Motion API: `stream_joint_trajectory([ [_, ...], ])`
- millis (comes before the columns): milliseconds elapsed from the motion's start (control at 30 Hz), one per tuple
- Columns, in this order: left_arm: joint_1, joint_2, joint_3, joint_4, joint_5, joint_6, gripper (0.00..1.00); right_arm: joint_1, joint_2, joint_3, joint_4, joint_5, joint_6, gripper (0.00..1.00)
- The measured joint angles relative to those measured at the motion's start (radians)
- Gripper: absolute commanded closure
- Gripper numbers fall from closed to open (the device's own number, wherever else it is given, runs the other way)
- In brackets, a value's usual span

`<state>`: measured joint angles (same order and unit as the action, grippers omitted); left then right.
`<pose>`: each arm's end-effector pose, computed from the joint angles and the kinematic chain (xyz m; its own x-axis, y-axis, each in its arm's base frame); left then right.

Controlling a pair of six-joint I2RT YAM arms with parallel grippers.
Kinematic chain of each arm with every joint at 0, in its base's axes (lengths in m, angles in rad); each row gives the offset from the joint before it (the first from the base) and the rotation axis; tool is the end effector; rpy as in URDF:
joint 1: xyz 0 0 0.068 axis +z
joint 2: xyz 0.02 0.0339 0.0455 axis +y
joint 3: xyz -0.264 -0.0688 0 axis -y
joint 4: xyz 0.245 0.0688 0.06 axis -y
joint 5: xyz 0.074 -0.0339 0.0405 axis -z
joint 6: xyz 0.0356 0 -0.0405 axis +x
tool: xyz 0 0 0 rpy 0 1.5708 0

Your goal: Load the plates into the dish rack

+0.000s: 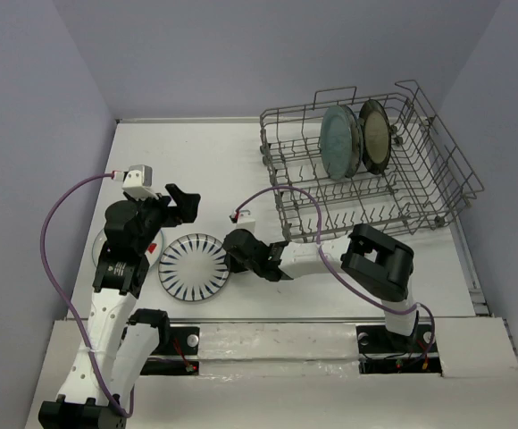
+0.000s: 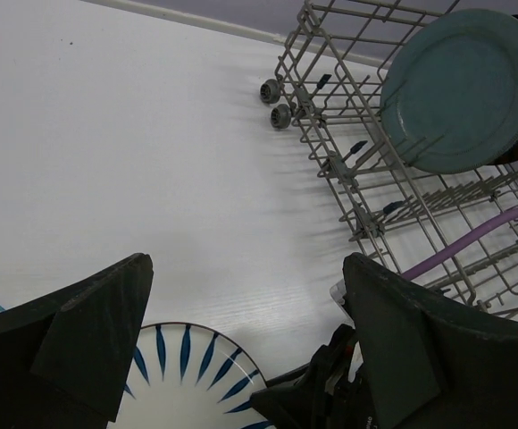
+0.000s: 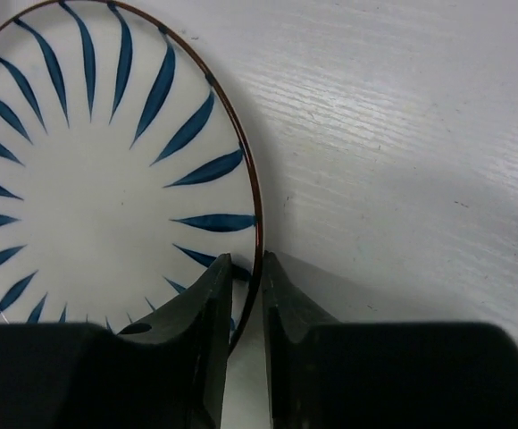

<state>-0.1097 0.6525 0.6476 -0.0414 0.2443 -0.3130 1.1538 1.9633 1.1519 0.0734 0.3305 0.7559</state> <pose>0.1620 -0.0265 0.3276 -0.1504 -0.2840 -0.9469 0.3154 0.8940 -0.3182 0.1778 0.3728 0.1486 -0.7248 -0.0343 -0.6881 -0.3716 0.8605 0.3486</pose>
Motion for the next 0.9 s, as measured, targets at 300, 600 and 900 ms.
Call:
stream_joint_trajectory([
  [300, 0.0, 0.003, 0.0, 0.009, 0.038, -0.004, 0.01, 0.0, -0.052, -0.064, 0.001, 0.059, 0.055, 0.93],
  [600, 0.0, 0.046, 0.0, 0.03, 0.121, -0.01, 0.01, -0.024, -0.249, -0.129, -0.097, 0.086, -0.001, 0.93],
  [900, 0.0, 0.072, -0.001, 0.053, 0.182, -0.015, 0.01, -0.112, -0.457, -0.128, -0.141, 0.002, -0.119, 0.93],
])
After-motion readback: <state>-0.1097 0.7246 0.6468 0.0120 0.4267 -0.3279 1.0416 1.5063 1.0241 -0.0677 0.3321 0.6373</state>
